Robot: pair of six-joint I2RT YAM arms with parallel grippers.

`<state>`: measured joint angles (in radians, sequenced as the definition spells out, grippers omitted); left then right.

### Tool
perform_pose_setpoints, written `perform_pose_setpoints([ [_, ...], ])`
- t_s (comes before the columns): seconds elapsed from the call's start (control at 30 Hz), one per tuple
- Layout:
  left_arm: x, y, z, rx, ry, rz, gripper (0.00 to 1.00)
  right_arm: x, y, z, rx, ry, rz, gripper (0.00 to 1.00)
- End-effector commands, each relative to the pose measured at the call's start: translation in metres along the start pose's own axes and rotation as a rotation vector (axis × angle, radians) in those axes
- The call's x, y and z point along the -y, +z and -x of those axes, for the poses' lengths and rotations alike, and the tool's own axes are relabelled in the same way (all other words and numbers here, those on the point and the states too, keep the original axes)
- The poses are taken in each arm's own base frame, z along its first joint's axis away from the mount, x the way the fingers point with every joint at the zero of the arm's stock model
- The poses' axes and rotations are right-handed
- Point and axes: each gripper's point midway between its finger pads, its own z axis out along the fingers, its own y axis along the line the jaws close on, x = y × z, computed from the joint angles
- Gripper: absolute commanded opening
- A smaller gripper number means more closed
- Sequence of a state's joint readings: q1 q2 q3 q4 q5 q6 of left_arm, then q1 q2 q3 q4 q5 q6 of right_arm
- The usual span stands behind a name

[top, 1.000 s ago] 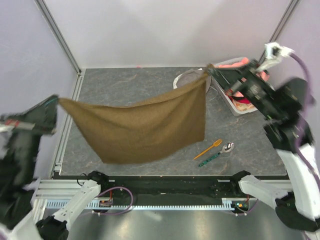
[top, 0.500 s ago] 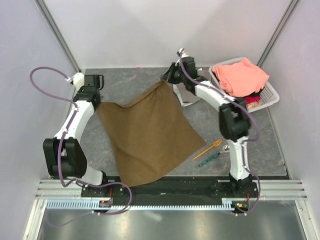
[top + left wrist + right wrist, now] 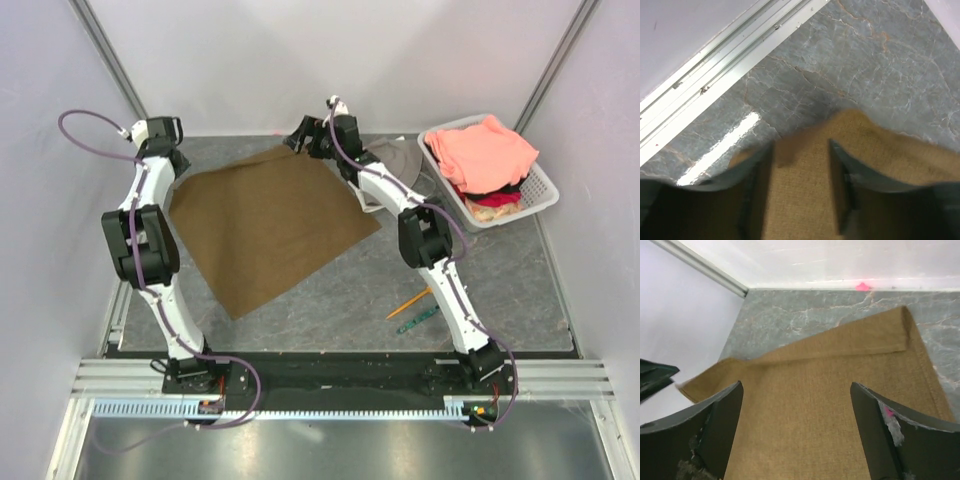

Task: Fold the napkin into a case and place the utensils inside
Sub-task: Flatten out the crumpled napkin at the center of the board, then flatten the napkin at the center of the board.

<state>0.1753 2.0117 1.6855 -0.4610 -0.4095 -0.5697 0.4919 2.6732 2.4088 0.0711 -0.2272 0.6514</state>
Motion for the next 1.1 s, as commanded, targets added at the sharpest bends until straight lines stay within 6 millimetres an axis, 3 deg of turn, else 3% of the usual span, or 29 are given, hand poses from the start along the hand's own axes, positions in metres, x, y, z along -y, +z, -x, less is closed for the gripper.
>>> perform_pose_setpoints([
  [0.0,-0.007,-0.033,0.030,0.012,-0.008,0.010,0.66,-0.030,-0.032,0.049,0.069,-0.115,-0.064,0.98],
  [0.07,-0.007,-0.059,0.037,0.016,-0.060,-0.039,0.70,-0.036,-0.054,0.061,0.061,-0.156,-0.112,0.98],
  [0.1,-0.006,-0.065,0.019,-0.039,-0.065,-0.081,0.70,-0.018,-0.062,0.040,-0.008,-0.148,-0.180,0.98],
  [0.17,0.000,-0.082,0.003,-0.095,-0.097,-0.153,0.70,-0.021,-0.081,0.036,-0.050,-0.145,-0.211,0.98],
  [0.2,0.007,-0.098,-0.014,-0.146,-0.103,-0.243,0.68,-0.004,-0.090,0.007,-0.124,-0.127,-0.248,0.98],
  [0.27,0.021,-0.116,-0.045,-0.220,-0.090,-0.342,0.59,-0.005,-0.107,-0.001,-0.153,-0.120,-0.259,0.96],
  [0.3,0.023,-0.127,-0.074,-0.294,-0.073,-0.393,0.58,0.009,-0.116,-0.027,-0.211,-0.109,-0.293,0.94],
  [0.33,0.040,-0.142,-0.096,-0.321,-0.026,-0.459,0.56,0.013,-0.122,-0.035,-0.227,-0.108,-0.309,0.91],
  [0.37,0.044,-0.151,-0.112,-0.348,0.004,-0.484,0.55,0.011,-0.129,-0.037,-0.232,-0.112,-0.316,0.90],
  [0.4,0.037,-0.152,-0.137,-0.387,0.032,-0.470,0.55,0.022,-0.137,-0.057,-0.273,-0.115,-0.343,0.89],
  [0.43,0.056,-0.175,-0.163,-0.407,0.091,-0.536,0.55,0.025,-0.142,-0.065,-0.290,-0.117,-0.353,0.87],
  [0.53,0.059,-0.191,-0.222,-0.498,0.164,-0.563,0.53,0.034,-0.156,-0.095,-0.354,-0.118,-0.372,0.85],
  [0.63,0.050,-0.197,-0.265,-0.588,0.193,-0.556,0.51,0.041,-0.169,-0.121,-0.412,-0.136,-0.393,0.83],
  [0.7,0.039,-0.197,-0.281,-0.619,0.194,-0.537,0.50,0.044,-0.182,-0.135,-0.436,-0.153,-0.424,0.81],
  [0.87,0.006,-0.198,-0.302,-0.660,0.152,-0.456,0.52,0.049,-0.209,-0.164,-0.488,-0.167,-0.460,0.80],
  [0.9,-0.010,-0.199,-0.314,-0.693,0.154,-0.421,0.53,0.058,-0.221,-0.178,-0.517,-0.164,-0.488,0.80],
  [0.97,-0.023,-0.202,-0.324,-0.727,0.123,-0.389,0.54,0.057,-0.236,-0.181,-0.521,-0.154,-0.498,0.80],
  [1.0,-0.037,-0.206,-0.333,-0.755,0.112,-0.368,0.55,0.064,-0.251,-0.194,-0.555,-0.155,-0.518,0.80],
  [1.07,-0.048,-0.214,-0.341,-0.784,0.101,-0.364,0.55,0.060,-0.266,-0.197,-0.560,-0.162,-0.518,0.80],
])
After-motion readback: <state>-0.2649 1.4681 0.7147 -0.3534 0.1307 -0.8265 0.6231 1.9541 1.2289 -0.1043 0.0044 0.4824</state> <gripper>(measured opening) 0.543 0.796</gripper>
